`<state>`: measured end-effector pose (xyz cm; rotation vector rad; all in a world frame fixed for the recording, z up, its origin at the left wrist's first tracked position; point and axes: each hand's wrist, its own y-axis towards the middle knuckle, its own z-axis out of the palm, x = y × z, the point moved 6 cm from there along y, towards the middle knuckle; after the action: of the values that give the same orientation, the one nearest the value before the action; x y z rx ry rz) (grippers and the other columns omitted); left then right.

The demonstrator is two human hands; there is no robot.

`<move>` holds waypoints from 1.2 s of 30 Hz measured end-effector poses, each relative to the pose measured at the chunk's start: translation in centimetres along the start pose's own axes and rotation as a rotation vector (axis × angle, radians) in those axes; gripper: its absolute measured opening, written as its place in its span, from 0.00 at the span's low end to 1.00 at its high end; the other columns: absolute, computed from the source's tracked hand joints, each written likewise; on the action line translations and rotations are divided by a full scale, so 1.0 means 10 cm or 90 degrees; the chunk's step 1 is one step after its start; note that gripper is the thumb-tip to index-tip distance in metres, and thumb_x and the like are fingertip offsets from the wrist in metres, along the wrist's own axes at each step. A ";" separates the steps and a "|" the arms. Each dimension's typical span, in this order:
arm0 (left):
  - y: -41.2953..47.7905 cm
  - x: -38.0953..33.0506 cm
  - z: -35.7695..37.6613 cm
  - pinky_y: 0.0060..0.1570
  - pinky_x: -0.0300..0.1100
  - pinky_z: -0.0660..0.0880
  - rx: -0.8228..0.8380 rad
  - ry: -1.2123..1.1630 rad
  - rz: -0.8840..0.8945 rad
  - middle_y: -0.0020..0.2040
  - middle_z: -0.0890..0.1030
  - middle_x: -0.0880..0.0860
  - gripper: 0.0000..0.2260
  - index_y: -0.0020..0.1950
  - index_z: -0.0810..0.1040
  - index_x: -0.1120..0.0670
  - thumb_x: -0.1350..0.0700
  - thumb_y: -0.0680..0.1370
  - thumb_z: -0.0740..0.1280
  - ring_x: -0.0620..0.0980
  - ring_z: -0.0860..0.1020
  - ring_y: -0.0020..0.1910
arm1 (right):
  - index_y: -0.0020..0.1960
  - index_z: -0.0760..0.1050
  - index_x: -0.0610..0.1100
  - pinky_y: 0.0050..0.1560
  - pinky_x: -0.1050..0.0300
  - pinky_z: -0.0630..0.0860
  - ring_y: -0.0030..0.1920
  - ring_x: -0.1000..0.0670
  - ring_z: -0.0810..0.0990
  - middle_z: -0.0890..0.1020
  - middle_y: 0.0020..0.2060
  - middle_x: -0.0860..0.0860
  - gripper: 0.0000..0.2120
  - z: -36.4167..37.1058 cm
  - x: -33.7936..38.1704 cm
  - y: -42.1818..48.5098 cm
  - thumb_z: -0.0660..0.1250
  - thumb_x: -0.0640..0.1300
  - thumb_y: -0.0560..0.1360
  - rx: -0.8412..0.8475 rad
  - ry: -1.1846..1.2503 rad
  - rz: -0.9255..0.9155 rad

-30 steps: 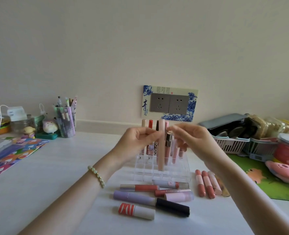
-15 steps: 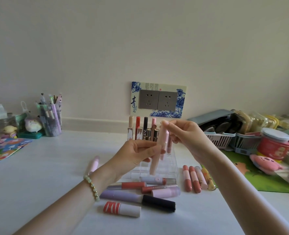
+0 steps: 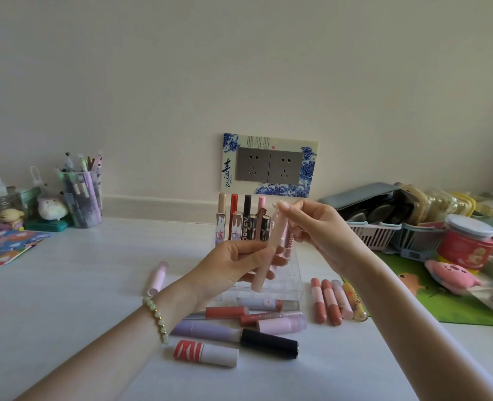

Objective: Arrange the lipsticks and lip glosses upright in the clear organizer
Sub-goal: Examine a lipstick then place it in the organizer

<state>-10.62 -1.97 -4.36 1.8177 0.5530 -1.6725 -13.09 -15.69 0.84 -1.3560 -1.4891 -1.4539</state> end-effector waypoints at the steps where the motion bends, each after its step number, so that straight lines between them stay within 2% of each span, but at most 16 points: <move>1: 0.00 0.00 0.00 0.46 0.36 0.78 0.000 0.000 -0.001 0.49 0.85 0.50 0.14 0.54 0.81 0.51 0.49 0.72 0.64 0.46 0.82 0.42 | 0.36 0.76 0.43 0.36 0.63 0.68 0.28 0.56 0.68 0.73 0.28 0.50 0.16 0.01 0.00 0.00 0.70 0.56 0.65 0.003 0.000 -0.001; 4: -0.01 0.00 0.00 0.46 0.37 0.78 0.005 0.002 -0.009 0.50 0.85 0.50 0.15 0.56 0.80 0.51 0.48 0.73 0.63 0.46 0.82 0.42 | 0.45 0.78 0.35 0.35 0.63 0.67 0.29 0.55 0.68 0.73 0.30 0.49 0.24 0.02 0.00 0.00 0.69 0.58 0.67 0.023 0.010 -0.006; 6: -0.02 0.00 0.02 0.45 0.37 0.78 0.013 0.004 -0.016 0.50 0.85 0.50 0.17 0.56 0.80 0.52 0.46 0.73 0.62 0.46 0.82 0.41 | 0.51 0.78 0.33 0.35 0.64 0.67 0.30 0.55 0.68 0.73 0.30 0.50 0.26 0.02 0.01 0.00 0.68 0.57 0.68 0.030 0.005 -0.013; 10: -0.02 -0.02 0.01 0.42 0.37 0.77 0.025 0.018 -0.027 0.51 0.85 0.50 0.18 0.57 0.80 0.52 0.45 0.75 0.60 0.45 0.81 0.38 | 0.50 0.79 0.35 0.35 0.64 0.67 0.29 0.55 0.68 0.74 0.29 0.52 0.23 -0.02 0.00 0.01 0.67 0.56 0.69 0.000 0.003 -0.020; 12: -0.02 -0.06 -0.04 0.40 0.36 0.77 0.017 0.032 -0.020 0.47 0.85 0.50 0.17 0.57 0.81 0.53 0.46 0.74 0.63 0.44 0.80 0.36 | 0.50 0.79 0.36 0.35 0.63 0.68 0.29 0.55 0.69 0.75 0.29 0.52 0.23 -0.03 -0.02 0.02 0.67 0.56 0.69 -0.011 0.016 -0.012; 15: -0.02 -0.14 -0.17 0.35 0.34 0.75 -0.046 0.022 0.004 0.41 0.84 0.48 0.14 0.52 0.82 0.53 0.48 0.70 0.67 0.41 0.77 0.33 | 0.50 0.81 0.39 0.35 0.65 0.71 0.32 0.54 0.72 0.79 0.32 0.52 0.19 -0.06 -0.01 0.03 0.66 0.54 0.70 -0.017 0.024 -0.012; 18: -0.01 -0.20 -0.37 0.35 0.33 0.75 -0.132 -0.021 0.031 0.39 0.83 0.48 0.13 0.49 0.83 0.51 0.49 0.68 0.71 0.41 0.77 0.32 | 0.50 0.81 0.41 0.39 0.62 0.74 0.35 0.53 0.76 0.82 0.36 0.50 0.15 -0.07 0.01 0.02 0.68 0.51 0.70 -0.006 0.041 -0.022; 22: 0.00 -0.23 -0.57 0.38 0.34 0.77 -0.235 -0.141 0.069 0.39 0.79 0.48 0.13 0.45 0.84 0.52 0.48 0.65 0.73 0.41 0.77 0.35 | 0.46 0.80 0.45 0.44 0.61 0.77 0.39 0.52 0.80 0.83 0.43 0.45 0.10 0.05 0.04 -0.02 0.72 0.44 0.65 0.097 0.046 -0.020; 26: 0.00 -0.20 -0.52 0.38 0.33 0.77 -0.212 -0.208 0.055 0.40 0.78 0.46 0.13 0.50 0.82 0.52 0.49 0.68 0.70 0.40 0.79 0.37 | 0.38 0.81 0.51 0.41 0.65 0.77 0.39 0.54 0.81 0.84 0.42 0.48 0.07 0.14 0.05 -0.03 0.74 0.41 0.62 0.108 0.039 -0.046; 32: 0.01 -0.22 -0.48 0.39 0.32 0.77 -0.187 -0.221 0.077 0.42 0.82 0.45 0.17 0.58 0.81 0.51 0.54 0.70 0.69 0.41 0.81 0.43 | 0.42 0.80 0.45 0.39 0.64 0.77 0.40 0.53 0.83 0.85 0.42 0.49 0.11 0.07 0.05 -0.01 0.73 0.33 0.64 0.104 0.020 -0.055; 36: 0.01 -0.23 -0.48 0.39 0.33 0.78 -0.201 -0.210 0.098 0.45 0.84 0.47 0.16 0.57 0.80 0.52 0.54 0.70 0.69 0.42 0.82 0.44 | 0.47 0.80 0.42 0.42 0.55 0.76 0.40 0.51 0.81 0.84 0.43 0.48 0.14 0.13 0.06 -0.04 0.74 0.36 0.62 0.159 -0.029 -0.036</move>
<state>-7.32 1.45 -1.91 1.2956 0.4866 -1.6304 -13.36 -14.30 1.02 -1.2103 -1.6878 -1.2297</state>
